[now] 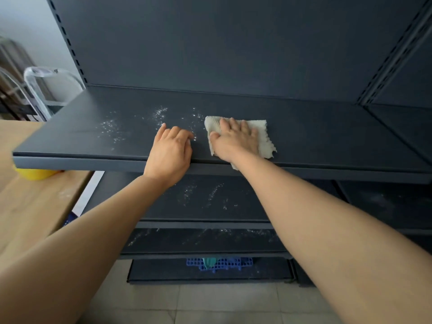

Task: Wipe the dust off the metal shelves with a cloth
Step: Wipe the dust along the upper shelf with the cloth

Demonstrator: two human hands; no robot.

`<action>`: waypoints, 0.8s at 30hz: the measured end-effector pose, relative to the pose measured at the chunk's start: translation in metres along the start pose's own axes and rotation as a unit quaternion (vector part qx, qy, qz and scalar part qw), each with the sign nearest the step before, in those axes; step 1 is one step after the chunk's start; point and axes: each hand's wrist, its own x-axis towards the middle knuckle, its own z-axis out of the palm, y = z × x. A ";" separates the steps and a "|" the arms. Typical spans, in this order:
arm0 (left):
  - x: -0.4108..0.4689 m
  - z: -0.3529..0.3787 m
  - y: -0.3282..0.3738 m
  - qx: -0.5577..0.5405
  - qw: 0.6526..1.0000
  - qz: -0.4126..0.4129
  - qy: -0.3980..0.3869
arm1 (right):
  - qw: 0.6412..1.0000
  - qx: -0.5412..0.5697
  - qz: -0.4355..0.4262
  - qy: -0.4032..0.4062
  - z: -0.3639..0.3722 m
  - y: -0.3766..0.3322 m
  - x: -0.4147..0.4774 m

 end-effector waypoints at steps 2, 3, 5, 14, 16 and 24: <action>-0.002 -0.003 -0.008 0.001 1.000 0.007 -0.002 | 1.000 0.007 -0.014 0.001 0.004 -0.026 -0.005; -0.002 -0.004 -0.011 0.001 1.000 0.011 -0.004 | 1.000 0.009 -0.020 0.002 0.005 -0.033 -0.007; 0.000 -0.005 -0.015 -0.003 1.000 0.020 -0.010 | 1.000 0.014 -0.027 0.002 0.006 -0.038 -0.009; 0.015 0.005 -0.010 -0.026 0.996 0.087 -0.018 | 0.993 0.013 0.114 0.027 -0.004 0.031 -0.023; 0.019 0.007 -0.013 -0.026 0.994 0.102 -0.015 | 0.990 0.003 0.137 0.022 -0.003 0.033 -0.024; 0.034 0.013 -0.022 -0.036 0.998 0.045 -0.036 | 0.992 -0.011 0.128 0.005 -0.001 0.016 0.006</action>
